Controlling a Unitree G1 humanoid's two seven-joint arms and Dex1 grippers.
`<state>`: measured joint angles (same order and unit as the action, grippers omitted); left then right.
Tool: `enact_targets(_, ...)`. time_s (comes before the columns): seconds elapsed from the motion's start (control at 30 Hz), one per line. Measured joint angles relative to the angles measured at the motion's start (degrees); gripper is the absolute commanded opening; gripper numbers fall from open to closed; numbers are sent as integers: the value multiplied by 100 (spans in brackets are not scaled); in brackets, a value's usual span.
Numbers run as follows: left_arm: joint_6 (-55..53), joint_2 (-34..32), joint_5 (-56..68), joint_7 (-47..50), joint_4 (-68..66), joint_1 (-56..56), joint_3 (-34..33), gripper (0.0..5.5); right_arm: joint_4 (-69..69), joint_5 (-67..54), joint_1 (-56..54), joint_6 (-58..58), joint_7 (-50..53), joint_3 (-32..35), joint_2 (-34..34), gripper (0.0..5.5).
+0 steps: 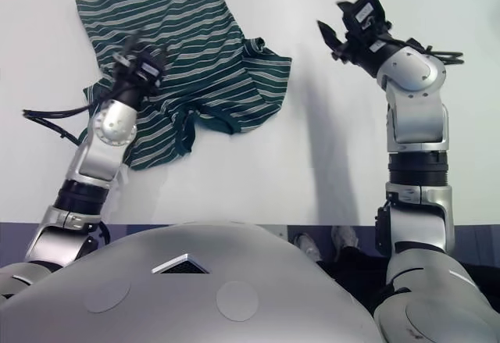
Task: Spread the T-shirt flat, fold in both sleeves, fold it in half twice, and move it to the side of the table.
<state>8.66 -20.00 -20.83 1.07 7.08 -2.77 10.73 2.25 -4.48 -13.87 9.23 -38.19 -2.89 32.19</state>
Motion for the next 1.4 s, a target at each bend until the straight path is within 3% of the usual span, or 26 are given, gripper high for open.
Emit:
enact_targets(0.13,762,-51,343,-6,772,-34,-467,224,1495,659,-731,-440,330,-855,-926,215)
enact_targets(0.27,889,76,334,-62,667,-165,-447,224,3567,1129,-1887,-655,803,-1316,-1952,215)
enact_targets(0.33,954,104,312,-112,663,-188,-400,224,4073,1483,-2026,-951,1015,-1554,-1881,215)
enact_targets(0.43,973,132,295,-126,664,-192,-416,224,4239,1838,-1918,-1104,1340,-1649,-1242,215)
enact_targets(0.57,948,147,242,-102,721,-181,-499,224,3357,1856,-1022,-1031,1526,-1242,-56,215)
enact_targets(0.73,760,151,213,-90,762,104,-691,224,842,1734,925,-219,1250,-660,909,215)
enact_targets(0.87,413,104,181,-153,791,663,-883,224,-851,1566,2248,779,1019,-143,1234,215)
enact_targets(0.93,223,91,214,-292,1045,912,-935,224,-1122,1311,2217,1149,833,121,1226,215)
enact_targets(1.0,-381,75,530,-730,1504,1392,-987,224,-1423,815,1460,1174,442,614,1440,215)
enact_targets(1.1,-2157,80,1581,-1525,2393,2204,-1011,242,-1726,625,59,1146,372,1299,1948,215)
enact_targets(1.2,-3935,336,2663,-1741,2931,2483,-1149,307,-1807,635,-15,1153,437,1295,1844,215)
enact_targets(1.27,-5604,888,3900,-1804,3264,2497,-1451,350,-1816,690,-14,1151,611,1274,1695,215)
enact_targets(1.33,-6939,1554,4890,-1685,3271,2404,-1933,350,-1872,727,-11,1142,765,1102,1478,215)
enact_targets(1.4,-7443,1872,5182,-1497,3164,2186,-2126,350,-1887,748,-11,1130,809,947,1374,215)
